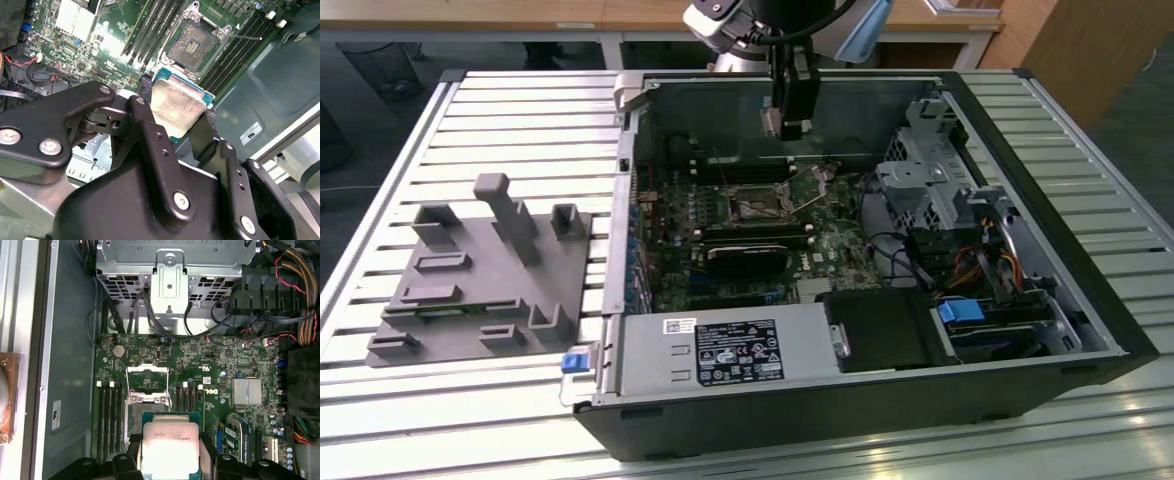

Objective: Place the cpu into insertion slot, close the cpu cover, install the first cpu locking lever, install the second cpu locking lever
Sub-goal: 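Place the cpu into insertion slot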

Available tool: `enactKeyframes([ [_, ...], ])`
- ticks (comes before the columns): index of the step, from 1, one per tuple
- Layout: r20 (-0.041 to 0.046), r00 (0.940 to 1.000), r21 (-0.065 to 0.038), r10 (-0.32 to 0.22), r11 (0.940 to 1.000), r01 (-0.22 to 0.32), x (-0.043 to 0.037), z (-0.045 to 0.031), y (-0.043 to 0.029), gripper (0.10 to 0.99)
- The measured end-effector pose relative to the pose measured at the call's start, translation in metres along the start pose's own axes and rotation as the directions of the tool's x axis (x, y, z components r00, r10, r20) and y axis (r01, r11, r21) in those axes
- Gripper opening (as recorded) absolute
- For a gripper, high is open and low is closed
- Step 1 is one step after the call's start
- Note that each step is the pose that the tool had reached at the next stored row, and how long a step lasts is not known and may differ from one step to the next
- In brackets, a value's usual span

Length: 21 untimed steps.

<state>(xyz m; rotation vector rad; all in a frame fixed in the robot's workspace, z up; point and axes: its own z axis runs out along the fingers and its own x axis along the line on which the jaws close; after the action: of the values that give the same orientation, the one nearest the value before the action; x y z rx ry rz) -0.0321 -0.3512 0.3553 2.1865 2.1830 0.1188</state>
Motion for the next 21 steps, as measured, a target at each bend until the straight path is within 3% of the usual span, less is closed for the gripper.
enactKeyframes([
  [21, 0.0017, 0.9998, 0.0, 0.019, 0.9998, -0.019, 0.0, 0.0027, -0.0002, 0.541],
])
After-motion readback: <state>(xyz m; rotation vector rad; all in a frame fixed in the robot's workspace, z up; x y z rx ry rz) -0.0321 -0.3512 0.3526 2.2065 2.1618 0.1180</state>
